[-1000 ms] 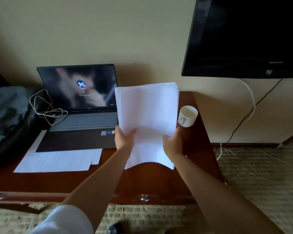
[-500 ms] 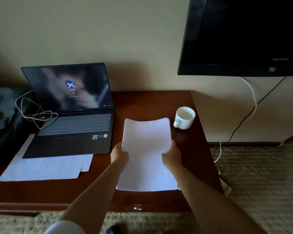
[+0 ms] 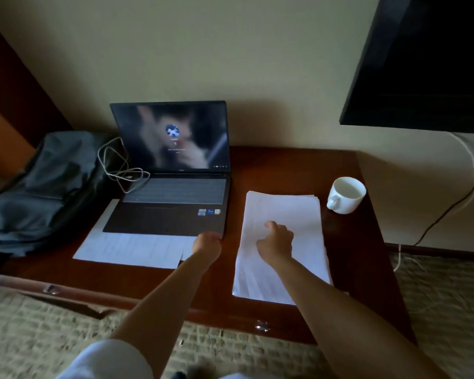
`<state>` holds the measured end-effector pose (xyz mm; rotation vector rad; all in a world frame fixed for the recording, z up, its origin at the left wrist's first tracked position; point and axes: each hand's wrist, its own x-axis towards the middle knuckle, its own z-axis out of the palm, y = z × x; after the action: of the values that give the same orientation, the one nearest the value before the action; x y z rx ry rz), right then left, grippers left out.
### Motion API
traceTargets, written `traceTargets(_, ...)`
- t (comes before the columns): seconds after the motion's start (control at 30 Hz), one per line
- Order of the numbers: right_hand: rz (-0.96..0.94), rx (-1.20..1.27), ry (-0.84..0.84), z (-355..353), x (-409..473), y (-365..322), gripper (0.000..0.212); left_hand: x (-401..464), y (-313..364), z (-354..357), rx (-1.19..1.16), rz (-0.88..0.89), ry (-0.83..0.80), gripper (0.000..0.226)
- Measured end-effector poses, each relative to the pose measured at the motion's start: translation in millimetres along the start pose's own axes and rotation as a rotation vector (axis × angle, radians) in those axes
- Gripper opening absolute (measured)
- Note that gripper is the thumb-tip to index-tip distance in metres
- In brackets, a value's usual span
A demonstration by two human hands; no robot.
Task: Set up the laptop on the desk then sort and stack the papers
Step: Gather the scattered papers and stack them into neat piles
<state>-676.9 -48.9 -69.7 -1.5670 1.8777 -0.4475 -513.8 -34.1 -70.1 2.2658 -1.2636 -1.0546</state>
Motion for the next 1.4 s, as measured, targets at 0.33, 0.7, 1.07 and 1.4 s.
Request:
traceTargets(0.33,0.124,0.299,-0.144,99,-31,-96,0.04,30,-98,-86,-0.244,-0.081,0.009,0.029)
traceTargets(0.7,0.632,0.56,0.001,171,-32,-154,0.037,62,-166,-133,-0.4,-0.327,0.15,0.038)
traceTargets(1.07,0.694,0.571,-0.155,182,-10,-162,0.045,98,-140,-135,-0.765,-0.321,-0.073,0.026)
traceTargets(1.4,0.576,0.325,-0.442,162,-21,-149,0.043,84,-97,-146,-1.45,-0.609,0.039,0.03)
